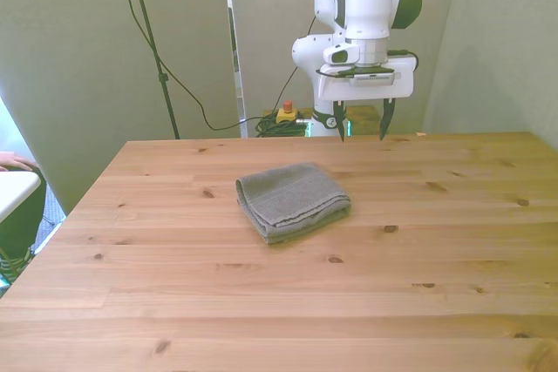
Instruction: Unfold the towel
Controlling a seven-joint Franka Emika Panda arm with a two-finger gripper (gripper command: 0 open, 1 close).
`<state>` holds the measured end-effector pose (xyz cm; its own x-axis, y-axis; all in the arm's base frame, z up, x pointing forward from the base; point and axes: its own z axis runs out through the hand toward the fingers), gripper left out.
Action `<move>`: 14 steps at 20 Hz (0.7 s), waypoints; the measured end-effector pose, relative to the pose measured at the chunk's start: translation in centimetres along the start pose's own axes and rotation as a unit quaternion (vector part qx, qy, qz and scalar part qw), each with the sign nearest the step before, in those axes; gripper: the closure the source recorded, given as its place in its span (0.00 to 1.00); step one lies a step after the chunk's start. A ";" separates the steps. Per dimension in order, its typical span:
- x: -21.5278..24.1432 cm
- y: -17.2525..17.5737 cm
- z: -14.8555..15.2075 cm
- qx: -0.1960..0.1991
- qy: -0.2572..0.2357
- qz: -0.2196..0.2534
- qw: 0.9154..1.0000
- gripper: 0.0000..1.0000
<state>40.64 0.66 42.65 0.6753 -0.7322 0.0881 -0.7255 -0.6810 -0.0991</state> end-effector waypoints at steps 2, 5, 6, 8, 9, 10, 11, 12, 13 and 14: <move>0.1 -0.1 -0.1 0.001 0.000 0.000 1.000 0.00; 1.4 0.4 -0.2 0.004 0.001 0.015 1.000 0.00; 2.9 1.0 -0.4 0.007 0.003 0.028 1.000 0.00; 7.4 3.3 -0.7 0.017 0.006 0.058 0.998 0.00; 10.0 4.8 -0.7 0.021 0.008 0.073 0.997 0.00; 12.7 6.5 -0.5 0.024 0.008 0.088 0.996 0.00; 15.2 8.1 -0.4 0.027 0.007 0.102 0.994 0.00; 17.5 9.4 -0.2 0.033 0.005 0.114 0.993 0.00; 19.6 10.6 0.1 0.040 0.002 0.124 0.991 0.00; 21.3 11.4 0.4 0.049 -0.001 0.132 0.990 0.00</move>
<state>46.82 -22.74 42.97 0.4641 -0.8847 0.0445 -0.8607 -0.4623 -0.2133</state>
